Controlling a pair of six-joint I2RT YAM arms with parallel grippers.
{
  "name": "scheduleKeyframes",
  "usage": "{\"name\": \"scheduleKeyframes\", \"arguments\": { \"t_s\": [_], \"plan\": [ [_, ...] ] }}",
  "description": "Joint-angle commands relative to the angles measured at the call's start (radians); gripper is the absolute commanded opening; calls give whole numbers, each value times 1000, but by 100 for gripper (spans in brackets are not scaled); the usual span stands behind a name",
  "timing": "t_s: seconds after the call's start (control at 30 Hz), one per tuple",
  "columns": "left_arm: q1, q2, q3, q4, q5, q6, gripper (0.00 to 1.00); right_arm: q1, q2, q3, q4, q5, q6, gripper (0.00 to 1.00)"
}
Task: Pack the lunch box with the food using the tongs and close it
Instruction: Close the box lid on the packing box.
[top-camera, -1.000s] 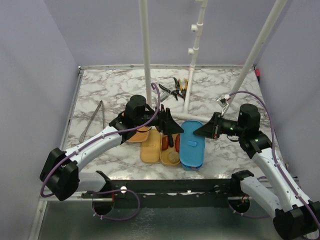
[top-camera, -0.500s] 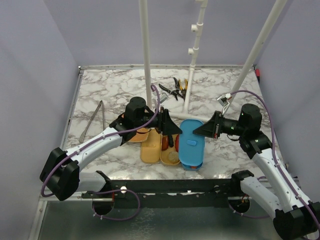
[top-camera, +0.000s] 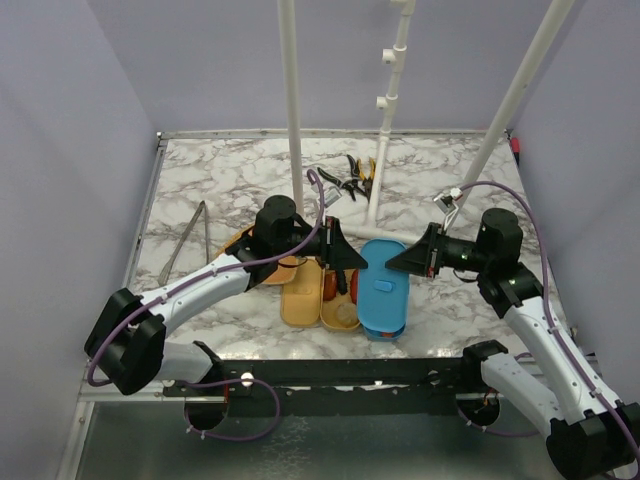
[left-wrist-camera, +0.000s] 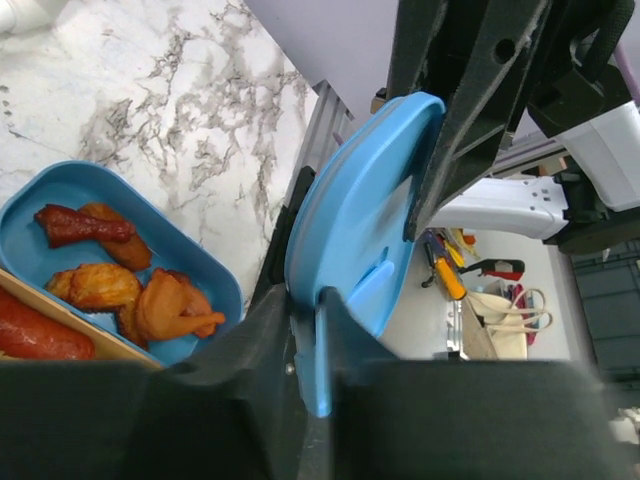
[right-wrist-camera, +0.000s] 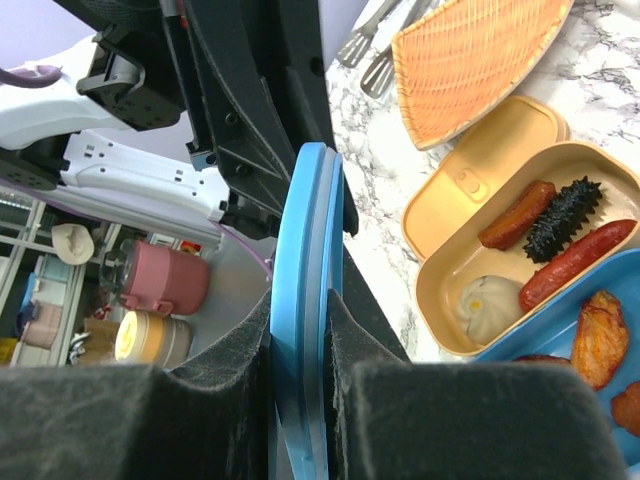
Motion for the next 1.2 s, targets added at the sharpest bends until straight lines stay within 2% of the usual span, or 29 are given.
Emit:
{"name": "scheduleKeyframes", "arguments": {
  "t_s": [0.0,0.03,0.13,0.17,0.3,0.4,0.57,0.73,0.93,1.03,1.17],
  "plan": [
    [-11,8,-9,85,-2,-37,4,2,-3,-12,4,22,-27,4],
    [-11,10,-13,88,-12,-40,0,3,-5,-6,-26,52,-48,9],
    [-11,17,-35,92,-43,-47,0,3,-22,13,-143,180,-119,48],
    [-10,22,-47,93,-55,-54,0,3,-31,14,-176,217,-134,56],
    [-11,45,-74,98,-120,-98,0,3,-66,-7,-253,386,-146,71],
    [-10,61,-87,98,-171,-126,0,3,-91,-39,-282,453,-142,73],
    [-11,109,-90,87,-248,-175,0,3,-113,-80,-310,467,-141,71],
    [-10,142,-84,80,-277,-179,0,3,-106,-106,-337,470,-142,59],
    [-16,172,-67,79,-264,-180,0,3,-83,-144,-332,466,-143,39],
    [-19,190,-60,77,-252,-180,0,2,-63,-160,-302,443,-141,35],
    [-31,216,-44,77,-232,-174,0,3,-49,-166,-286,455,-152,35]
  ]
}}
